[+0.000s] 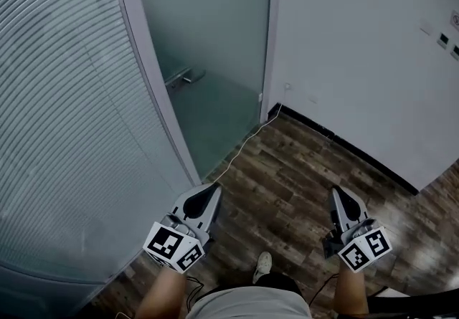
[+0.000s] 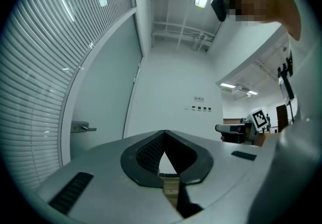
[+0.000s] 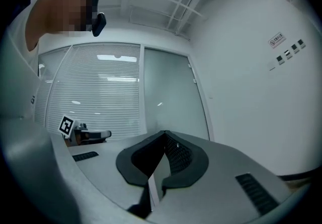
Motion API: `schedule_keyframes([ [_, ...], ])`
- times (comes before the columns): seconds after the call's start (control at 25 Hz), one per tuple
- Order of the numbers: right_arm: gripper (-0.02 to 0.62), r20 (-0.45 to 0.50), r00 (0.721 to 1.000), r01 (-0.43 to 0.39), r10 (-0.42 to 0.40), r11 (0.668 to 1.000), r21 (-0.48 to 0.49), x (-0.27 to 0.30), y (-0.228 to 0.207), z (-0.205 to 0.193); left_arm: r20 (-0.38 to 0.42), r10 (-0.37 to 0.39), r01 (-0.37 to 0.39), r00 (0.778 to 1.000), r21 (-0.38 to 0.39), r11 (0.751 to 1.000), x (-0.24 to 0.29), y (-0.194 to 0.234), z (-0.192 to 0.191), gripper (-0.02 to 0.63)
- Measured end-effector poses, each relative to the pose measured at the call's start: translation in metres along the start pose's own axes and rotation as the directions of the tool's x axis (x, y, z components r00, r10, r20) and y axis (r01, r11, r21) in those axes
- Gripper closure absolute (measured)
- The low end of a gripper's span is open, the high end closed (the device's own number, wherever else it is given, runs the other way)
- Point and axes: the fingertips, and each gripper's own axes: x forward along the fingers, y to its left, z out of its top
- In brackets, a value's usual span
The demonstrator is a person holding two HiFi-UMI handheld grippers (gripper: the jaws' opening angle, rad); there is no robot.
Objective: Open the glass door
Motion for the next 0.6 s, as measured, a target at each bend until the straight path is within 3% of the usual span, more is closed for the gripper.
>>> schedule_keyframes([
  [0.28, 0.595, -0.013, 0.994, -0.107, 0.108, 0.994, 0.016, 0.079, -0.088, 0.012, 0.011, 0.117, -0.117, 0.993, 0.002, 0.993, 0.084, 0.026, 0.002, 0.606],
  [0.6, 0.595, -0.041, 0.97, -0.237, 0.239, 0.971, 0.039, 0.16, -0.122, -0.005, -0.01, 0.234, -0.234, 0.972, 0.024, 0.972, 0.124, 0.067, -0.002, 0.606],
])
